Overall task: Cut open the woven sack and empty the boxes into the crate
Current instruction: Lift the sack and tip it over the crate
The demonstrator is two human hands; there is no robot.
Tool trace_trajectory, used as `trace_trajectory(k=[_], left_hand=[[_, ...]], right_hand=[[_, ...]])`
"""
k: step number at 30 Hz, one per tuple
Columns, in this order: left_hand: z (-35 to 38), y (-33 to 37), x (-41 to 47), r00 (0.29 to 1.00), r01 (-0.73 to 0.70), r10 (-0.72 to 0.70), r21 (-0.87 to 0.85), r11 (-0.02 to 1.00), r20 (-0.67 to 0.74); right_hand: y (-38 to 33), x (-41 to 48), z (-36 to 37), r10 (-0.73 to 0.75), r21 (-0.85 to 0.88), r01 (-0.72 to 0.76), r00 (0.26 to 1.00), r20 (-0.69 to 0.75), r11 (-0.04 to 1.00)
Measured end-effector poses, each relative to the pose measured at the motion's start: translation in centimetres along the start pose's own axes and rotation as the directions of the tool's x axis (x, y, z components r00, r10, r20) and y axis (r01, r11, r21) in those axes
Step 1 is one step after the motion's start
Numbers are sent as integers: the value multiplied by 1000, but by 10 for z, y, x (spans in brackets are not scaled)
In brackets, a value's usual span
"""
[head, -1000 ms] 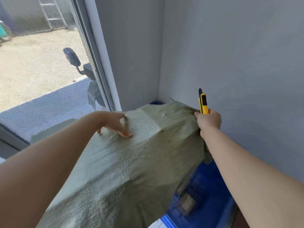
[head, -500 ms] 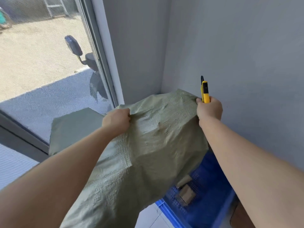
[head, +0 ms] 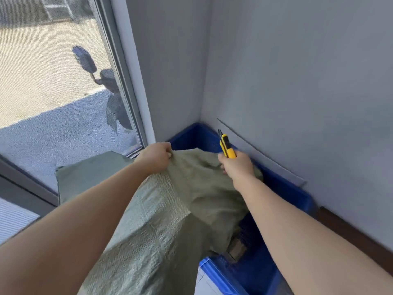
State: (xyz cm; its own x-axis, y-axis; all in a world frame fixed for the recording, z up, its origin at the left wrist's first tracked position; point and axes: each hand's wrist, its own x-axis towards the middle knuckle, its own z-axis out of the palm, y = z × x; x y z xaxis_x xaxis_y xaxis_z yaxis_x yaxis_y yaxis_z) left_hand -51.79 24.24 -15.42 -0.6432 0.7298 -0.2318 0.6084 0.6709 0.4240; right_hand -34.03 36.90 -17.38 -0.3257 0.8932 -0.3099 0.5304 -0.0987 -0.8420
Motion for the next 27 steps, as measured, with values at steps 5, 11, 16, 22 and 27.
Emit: trace_trajectory(k=[5,11,16,22,27], left_hand=[[9,2,-4,999,22,-24,-92,996,-22],[18,10,-1,998,38,-43,-129,991,-37],[26,16,-1,996,62,-71,-166,984,-52],[25,15,0,1000,11,-15,-263,965,-14],[31,-25,-4,955,-33,4,95,995,298]], right_hand=[[17,-27,18,109,95,-157,916,386,983],[22,-46,40,75,54,-123,841,535,991],[24,-45,41,87,-16,-89,900,426,996],[26,-27,28,0,-27,6,976,217,1000],[24,-15,17,-56,-3,57,987,147,998]])
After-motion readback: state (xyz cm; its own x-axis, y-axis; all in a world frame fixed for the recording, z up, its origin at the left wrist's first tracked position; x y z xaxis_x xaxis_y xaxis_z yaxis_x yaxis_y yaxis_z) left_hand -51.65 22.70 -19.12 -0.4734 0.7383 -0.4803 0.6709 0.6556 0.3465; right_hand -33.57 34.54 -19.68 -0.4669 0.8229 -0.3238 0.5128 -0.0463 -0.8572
